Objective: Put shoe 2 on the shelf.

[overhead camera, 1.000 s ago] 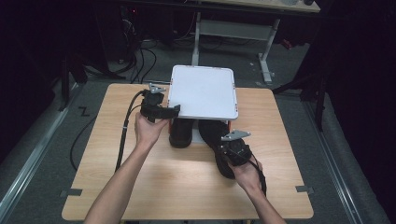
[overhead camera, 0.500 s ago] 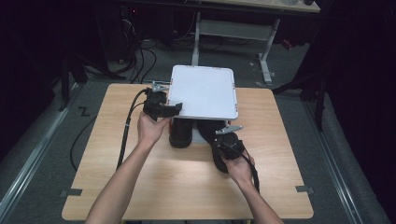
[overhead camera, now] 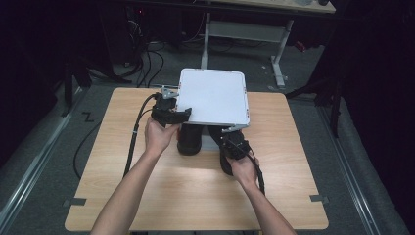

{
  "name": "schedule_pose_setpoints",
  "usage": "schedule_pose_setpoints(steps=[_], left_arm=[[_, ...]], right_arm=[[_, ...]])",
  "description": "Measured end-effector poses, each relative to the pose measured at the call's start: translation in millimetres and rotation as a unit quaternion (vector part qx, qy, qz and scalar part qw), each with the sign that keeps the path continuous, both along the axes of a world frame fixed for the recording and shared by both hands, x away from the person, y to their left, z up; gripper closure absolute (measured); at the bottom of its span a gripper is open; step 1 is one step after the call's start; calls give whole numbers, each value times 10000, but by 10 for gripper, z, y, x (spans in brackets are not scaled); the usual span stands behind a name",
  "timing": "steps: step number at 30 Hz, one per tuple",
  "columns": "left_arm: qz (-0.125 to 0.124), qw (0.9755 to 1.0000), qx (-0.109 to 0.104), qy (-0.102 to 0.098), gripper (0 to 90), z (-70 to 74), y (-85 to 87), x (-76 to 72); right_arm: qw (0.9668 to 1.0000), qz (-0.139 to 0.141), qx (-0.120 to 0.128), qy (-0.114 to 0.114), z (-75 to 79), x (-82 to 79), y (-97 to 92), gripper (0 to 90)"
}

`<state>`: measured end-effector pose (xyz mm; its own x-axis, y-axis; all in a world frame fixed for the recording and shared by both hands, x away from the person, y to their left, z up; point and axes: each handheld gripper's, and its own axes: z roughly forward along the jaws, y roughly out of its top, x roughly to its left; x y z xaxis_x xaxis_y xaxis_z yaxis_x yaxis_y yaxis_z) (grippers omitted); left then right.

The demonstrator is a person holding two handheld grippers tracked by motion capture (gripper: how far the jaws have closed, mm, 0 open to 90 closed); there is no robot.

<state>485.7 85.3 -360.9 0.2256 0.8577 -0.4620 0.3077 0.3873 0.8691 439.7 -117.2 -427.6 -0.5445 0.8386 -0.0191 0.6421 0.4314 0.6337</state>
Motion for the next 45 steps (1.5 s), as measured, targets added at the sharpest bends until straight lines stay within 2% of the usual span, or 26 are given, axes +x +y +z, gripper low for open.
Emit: schedule_pose_setpoints(steps=[2, 11, 13, 15, 17, 19, 23, 26, 32, 35, 39, 45], left_arm=[[10, 10000, 7, 3, 367, 1, 2, 0], [23, 10000, 19, 6, 388, 4, 9, -5], [31, 10000, 30, 3, 392, 4, 7, -6], [45, 10000, 45, -11, 394, 3, 2, -7], [60, 10000, 56, -26, 398, 3, 0, -5], [60, 10000, 52, -26, 400, 2, 2, -4], [83, 9999, 40, -42, 407, 0, 2, -4], [86, 10000, 35, -34, 416, 2, 5, -3], [94, 9999, 53, -64, 426, 1, 3, -4], [91, 9999, 52, -81, 425, -1, 1, -5], [82, 9997, 168, -155, 427, -6, -13, -16], [91, 9998, 137, -137, 427, -4, -12, -15]], right_arm=[[10000, -6, 28, 35, 4, 60, 24, 827], [9999, -91, -31, -64, 25, 207, 135, 825], [9999, -122, -14, -105, 19, 237, 133, 821], [9997, -124, 124, -169, 36, 232, 124, 820], [9994, -49, 152, -322, 52, 218, 123, 784], [9993, -51, 184, -318, 59, 212, 110, 725], [9987, 81, 290, -419, 133, 137, 75, 580], [9981, 134, 293, -519, 182, 80, 45, 535], [9967, 197, 474, -624, 281, -10, -55, 510], [9953, 256, 515, -779, 356, -93, -111, 510], [9926, 334, 579, -1017, 479, -223, -219, 511], [9891, 316, 704, -1251, 578, -431, -466, 507]])
